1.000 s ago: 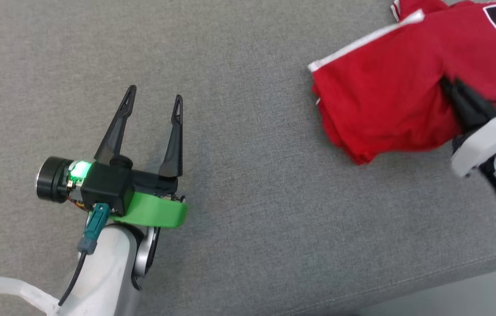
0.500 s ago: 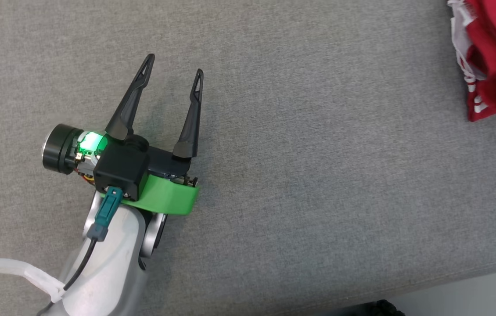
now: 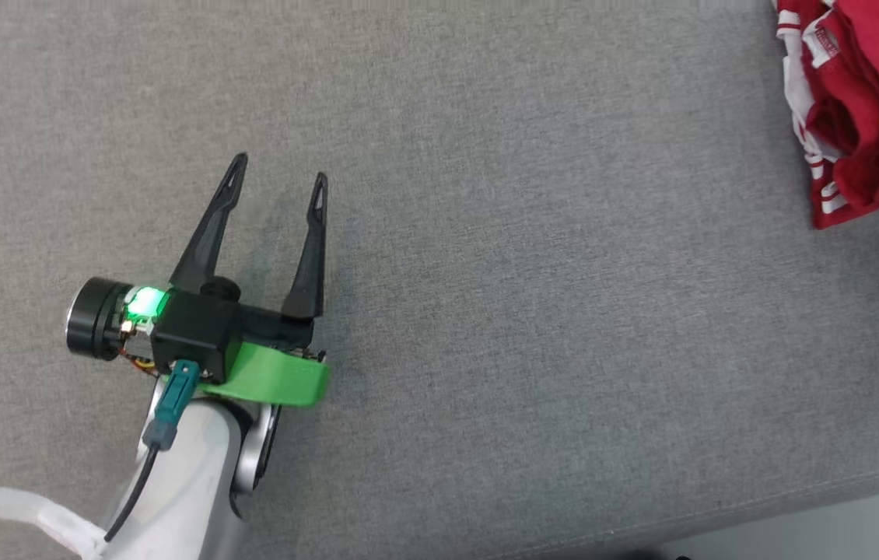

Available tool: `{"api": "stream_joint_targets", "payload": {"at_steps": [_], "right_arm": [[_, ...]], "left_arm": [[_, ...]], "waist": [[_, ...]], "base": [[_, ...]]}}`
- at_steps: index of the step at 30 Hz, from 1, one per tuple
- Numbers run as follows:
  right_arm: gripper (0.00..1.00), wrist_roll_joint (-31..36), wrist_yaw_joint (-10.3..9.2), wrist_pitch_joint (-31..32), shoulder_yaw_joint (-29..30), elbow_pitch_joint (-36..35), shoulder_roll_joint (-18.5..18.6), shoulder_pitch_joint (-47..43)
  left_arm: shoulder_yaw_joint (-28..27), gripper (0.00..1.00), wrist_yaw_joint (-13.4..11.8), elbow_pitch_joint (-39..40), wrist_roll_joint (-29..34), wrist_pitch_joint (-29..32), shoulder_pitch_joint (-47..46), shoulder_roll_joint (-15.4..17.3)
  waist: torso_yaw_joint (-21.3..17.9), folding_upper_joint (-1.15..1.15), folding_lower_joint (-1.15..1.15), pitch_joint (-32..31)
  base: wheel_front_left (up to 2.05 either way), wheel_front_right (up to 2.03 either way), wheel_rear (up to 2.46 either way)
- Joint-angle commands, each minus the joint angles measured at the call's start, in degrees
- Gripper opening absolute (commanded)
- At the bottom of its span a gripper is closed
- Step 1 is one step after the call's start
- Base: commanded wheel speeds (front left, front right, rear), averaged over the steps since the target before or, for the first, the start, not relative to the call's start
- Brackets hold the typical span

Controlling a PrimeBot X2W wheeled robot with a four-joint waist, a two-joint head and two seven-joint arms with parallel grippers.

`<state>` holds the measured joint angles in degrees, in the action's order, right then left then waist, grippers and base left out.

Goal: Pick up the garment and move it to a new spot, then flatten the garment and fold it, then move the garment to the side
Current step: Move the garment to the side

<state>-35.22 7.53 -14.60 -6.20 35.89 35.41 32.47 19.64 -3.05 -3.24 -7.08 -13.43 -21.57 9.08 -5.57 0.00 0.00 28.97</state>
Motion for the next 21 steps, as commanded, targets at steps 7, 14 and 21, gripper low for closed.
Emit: {"api": "stream_joint_targets", "payload": {"at_steps": [7, 14, 21], "right_arm": [[1.00, 6.5, -0.08, -0.6, 7.1, -16.5, -8.6, -13.4], [1.00, 11.6, -0.07, 0.7, 6.7, -28.9, -16.1, -23.3], [1.00, 13.9, -0.07, 4.5, 5.4, -36.8, -20.6, -29.7]], "left_arm": [[-1.7, 1.00, -2.2, -0.1, -2.1, 1.1, 6.4, 1.0], [-3.2, 1.00, -3.7, -0.6, -4.2, 1.4, 10.9, 1.4], [-5.4, 1.00, -5.8, -1.4, -6.0, 0.8, 15.3, 1.4]], "waist": [[-3.5, 0.00, 0.00, -10.9], [-3.4, 0.00, 0.00, -16.3], [-0.2, 0.00, 0.00, -20.6]], "base": [[0.00, 0.00, 0.00], [0.00, 0.00, 0.00], [0.00, 0.00, 0.00]]}}
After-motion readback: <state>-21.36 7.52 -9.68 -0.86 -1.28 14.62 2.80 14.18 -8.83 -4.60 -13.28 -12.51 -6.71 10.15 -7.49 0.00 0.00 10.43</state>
